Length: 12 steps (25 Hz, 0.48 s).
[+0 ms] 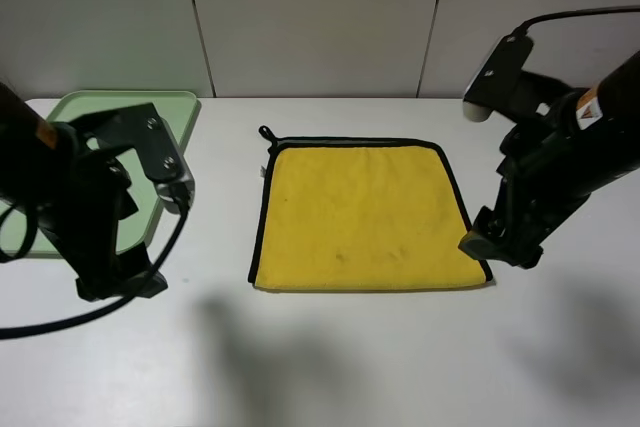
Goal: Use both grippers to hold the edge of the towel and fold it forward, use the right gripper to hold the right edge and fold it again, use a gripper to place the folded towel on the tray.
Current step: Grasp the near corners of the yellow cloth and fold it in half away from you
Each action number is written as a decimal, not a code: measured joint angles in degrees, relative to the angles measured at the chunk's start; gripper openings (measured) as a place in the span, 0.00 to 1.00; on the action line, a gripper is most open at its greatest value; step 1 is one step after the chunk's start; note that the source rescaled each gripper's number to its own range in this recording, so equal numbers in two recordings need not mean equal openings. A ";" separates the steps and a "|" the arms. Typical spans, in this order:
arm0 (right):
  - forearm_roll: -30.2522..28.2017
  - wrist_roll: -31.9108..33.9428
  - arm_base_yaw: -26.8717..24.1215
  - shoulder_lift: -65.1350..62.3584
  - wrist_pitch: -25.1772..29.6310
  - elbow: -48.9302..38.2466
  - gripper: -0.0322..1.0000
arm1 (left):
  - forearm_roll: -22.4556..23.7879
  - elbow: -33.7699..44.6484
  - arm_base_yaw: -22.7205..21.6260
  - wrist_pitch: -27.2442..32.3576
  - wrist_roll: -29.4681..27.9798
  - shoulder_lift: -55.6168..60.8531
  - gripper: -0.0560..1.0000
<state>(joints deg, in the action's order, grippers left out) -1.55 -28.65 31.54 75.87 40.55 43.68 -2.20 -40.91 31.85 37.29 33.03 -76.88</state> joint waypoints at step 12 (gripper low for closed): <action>-2.89 -6.26 0.83 9.54 -8.52 0.00 1.00 | -0.13 -0.30 4.18 -3.50 4.18 -14.21 0.93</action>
<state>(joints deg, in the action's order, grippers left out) -4.44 -34.90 32.37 85.41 32.03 43.68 -2.33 -41.21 36.03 33.79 37.21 -91.08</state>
